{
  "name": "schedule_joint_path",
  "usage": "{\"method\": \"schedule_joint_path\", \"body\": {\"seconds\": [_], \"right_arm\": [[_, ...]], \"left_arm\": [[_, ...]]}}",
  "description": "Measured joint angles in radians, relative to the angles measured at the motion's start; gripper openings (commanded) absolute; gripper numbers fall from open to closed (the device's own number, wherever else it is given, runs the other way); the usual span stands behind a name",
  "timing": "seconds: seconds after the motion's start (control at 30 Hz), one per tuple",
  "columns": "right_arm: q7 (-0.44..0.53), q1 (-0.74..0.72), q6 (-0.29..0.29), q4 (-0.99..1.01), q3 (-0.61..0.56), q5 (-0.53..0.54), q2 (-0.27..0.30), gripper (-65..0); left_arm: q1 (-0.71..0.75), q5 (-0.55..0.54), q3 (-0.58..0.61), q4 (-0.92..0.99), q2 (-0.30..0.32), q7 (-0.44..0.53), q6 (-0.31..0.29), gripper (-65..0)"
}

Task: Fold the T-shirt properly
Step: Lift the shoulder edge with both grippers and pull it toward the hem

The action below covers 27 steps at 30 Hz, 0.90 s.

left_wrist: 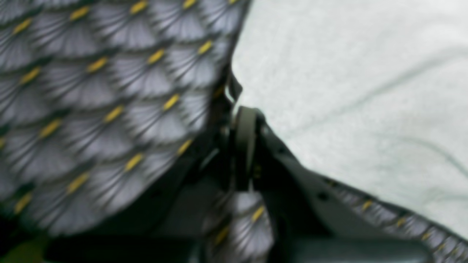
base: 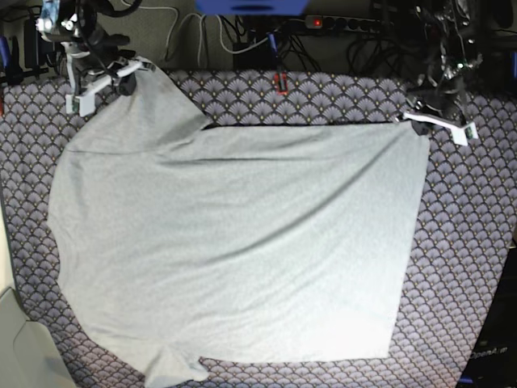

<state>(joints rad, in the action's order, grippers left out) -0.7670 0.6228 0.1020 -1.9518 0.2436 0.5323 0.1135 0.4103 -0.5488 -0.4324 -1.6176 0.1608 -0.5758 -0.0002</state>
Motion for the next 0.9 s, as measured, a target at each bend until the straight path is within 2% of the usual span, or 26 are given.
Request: {"method": "schedule_joint_path", "body": {"seconds": [0.13,0.23,0.33,0.43,0.53,0.6,0.7,0.8,0.9], "right_arm": [[0.021,0.03,0.003,-0.003,0.001,0.0,0.0,-65.0],[0.098,0.058,0.003,-0.004,0.002,0.0,0.001,-65.0],[0.129,0.087,0.005,-0.005,0.002,0.003,0.001,-65.0],[0.172,0.114,0.005,-0.005,0.003,0.004,0.03,-65.0],[0.211,0.139,0.012,-0.005,0.036,0.009,0.025,-65.0],[0.227,0.158,0.057,-0.005,0.072,0.007,0.025,-65.0],[0.224,0.156,0.159,-0.005,0.117,0.008,0.016,-65.0],[0.229,0.154,0.192,-0.006,0.17,0.007,-0.017,-65.0],[0.23,0.156,0.219,-0.005,0.195,0.007,-0.023,-65.0]], "left_arm": [[0.033,-0.008,-0.05,-0.071,0.009,0.0,-0.006,-64.4],[0.049,-0.003,-0.063,-0.076,0.011,0.002,-0.008,-64.4],[0.065,-0.003,-0.097,-0.071,0.008,-0.008,-0.011,-64.4],[0.083,-0.003,-0.114,-0.073,0.012,0.0,-0.004,-64.4],[0.096,-0.01,-0.113,-0.073,0.028,-0.005,-0.008,-64.4],[0.106,-0.01,-0.113,-0.073,0.035,-0.003,-0.008,-64.4],[0.111,-0.01,-0.113,-0.073,0.035,-0.004,-0.006,-64.4],[0.11,-0.01,-0.113,-0.073,0.036,-0.003,-0.007,-64.4],[0.111,-0.01,-0.113,-0.085,0.036,-0.007,-0.006,-64.4]]}}
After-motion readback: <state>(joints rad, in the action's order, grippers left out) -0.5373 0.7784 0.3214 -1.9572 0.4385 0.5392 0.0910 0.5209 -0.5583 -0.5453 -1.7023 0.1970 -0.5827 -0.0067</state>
